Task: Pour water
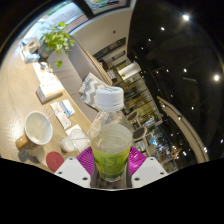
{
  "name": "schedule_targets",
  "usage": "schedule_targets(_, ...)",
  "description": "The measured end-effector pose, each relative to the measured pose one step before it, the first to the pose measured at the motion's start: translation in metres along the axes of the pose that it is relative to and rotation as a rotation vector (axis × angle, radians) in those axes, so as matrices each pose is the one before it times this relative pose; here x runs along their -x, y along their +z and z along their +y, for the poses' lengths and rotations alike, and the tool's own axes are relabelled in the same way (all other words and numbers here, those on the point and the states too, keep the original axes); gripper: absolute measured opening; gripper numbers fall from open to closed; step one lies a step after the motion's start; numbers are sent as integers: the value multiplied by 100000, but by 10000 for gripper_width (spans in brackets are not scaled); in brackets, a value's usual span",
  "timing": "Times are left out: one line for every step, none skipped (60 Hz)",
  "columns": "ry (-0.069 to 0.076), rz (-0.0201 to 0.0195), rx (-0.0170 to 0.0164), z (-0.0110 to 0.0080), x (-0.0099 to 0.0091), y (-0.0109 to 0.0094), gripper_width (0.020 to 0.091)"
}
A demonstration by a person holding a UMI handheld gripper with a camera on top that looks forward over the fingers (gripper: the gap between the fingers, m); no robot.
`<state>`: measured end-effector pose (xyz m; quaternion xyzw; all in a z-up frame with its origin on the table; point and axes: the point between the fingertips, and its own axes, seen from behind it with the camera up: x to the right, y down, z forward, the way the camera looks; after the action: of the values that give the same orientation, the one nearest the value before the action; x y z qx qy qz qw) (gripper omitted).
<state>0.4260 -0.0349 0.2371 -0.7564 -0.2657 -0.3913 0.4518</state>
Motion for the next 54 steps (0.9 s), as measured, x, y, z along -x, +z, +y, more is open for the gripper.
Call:
schedule_targets(4795, -2004, -727, -27, 74, -56, 404)
schedule_targets(4935, -1934, -634, 100, 465, 271, 404)
schedule_targets(4177, -2374, -570, -109, -54, -333, 404)
schedule_targets(4630, -1611, -527, 6, 897, 363, 404)
schedule_targets(4401, -2678, -769, 161, -4, 108, 404)
schedule_targets(4293, -2334, -608, 106, 293, 56, 404)
schedule_targets(4284, -2072, -495, 166, 227, 75, 404)
schedule_targets(4214, -1804, -288, 238, 199, 107, 404)
schedule_targets(4056, -1578, -68, 229, 445, 137, 404)
schedule_targets(3830, -1980, 59, 332, 285, 94, 404)
schedule_targets(3746, -2136, 4, 313, 319, 145, 404)
schedule_targets(3865, -1875, -68, 224, 747, 341, 404)
schedule_targets(3605, -1997, 8, 384, -89, 51, 403)
schedule_targets(3755, -1824, 112, 374, 227, 214, 405)
schedule_targets(3646, -1962, 201, 368, 250, 218, 403)
schedule_targets(3436, -2106, 254, 374, 297, 226, 404)
schedule_targets(3138, -1983, 257, 383, 249, 231, 404)
schedule_targets(2902, -1736, 234, 336, 197, 198, 405)
schedule_targets(2629, -1457, 239, 374, 84, 230, 404)
schedule_targets(2484, -1247, 246, 409, 398, 471, 403)
schedule_targets(1838, -1182, 220, 339, 100, 236, 403)
schedule_targets(1514, -931, 36, 499, 256, 333, 403)
schedule_targets(875, -770, 199, 378, 119, 264, 403)
schedule_targets(851, -738, 304, 339, 11, 269, 403)
schedule_targets(742, -584, 289, 351, -32, 293, 404)
schedule_targets(616, -525, 270, 358, -56, 255, 404)
schedule_targets(564, -633, 200, 308, -7, 269, 404)
schedule_targets(669, -913, 168, 289, -3, 221, 405)
schedule_targets(749, -936, 303, 306, 85, 271, 405)
schedule_targets(1045, -897, 323, 326, 155, 300, 405)
schedule_targets(1051, -845, 332, 226, 47, 288, 405)
schedule_targets(1025, -758, 376, 252, 81, 289, 405)
schedule_targets(855, -776, 440, 281, 82, 283, 404)
schedule_targets(607, -745, 416, 259, 89, 295, 403)
schedule_targets(346, -622, 339, 271, 36, 281, 404)
schedule_targets(292, -675, 230, 276, -271, -31, 403)
schedule_targets(274, -419, 257, 268, 56, 297, 403)
schedule_targets(346, -401, 302, 269, 112, 315, 404)
schedule_targets(265, -480, 409, 237, 56, 226, 405)
schedule_targets(70, -474, 323, 196, 47, 247, 405)
schedule_targets(-104, -418, 245, 214, 74, 198, 405)
schedule_targets(-304, -244, 235, 226, 33, 196, 405)
schedule_targets(-459, -113, 273, 301, -2, 183, 405)
schedule_targets(-427, -133, 323, 325, -292, -40, 404)
schedule_targets(-377, 93, 391, 263, 0, 137, 404)
schedule_targets(-135, 93, 569, 300, -41, 154, 404)
schedule_targets(116, 41, 622, 346, -40, 125, 403)
schedule_targets(290, -69, 589, 351, -19, 117, 410)
schedule_targets(334, -306, -1509, -90, 33, -20, 409)
schedule_targets(-185, -161, -710, -167, -150, 31, 409)
schedule_targets(73, 49, -133, 171, 63, -40, 411)
schedule_targets(-377, -119, -497, -17, -25, -74, 417)
schedule_targets(-465, -99, -447, 1, 54, -31, 418)
schedule_targets(-395, -152, 106, 115, 58, -24, 428)
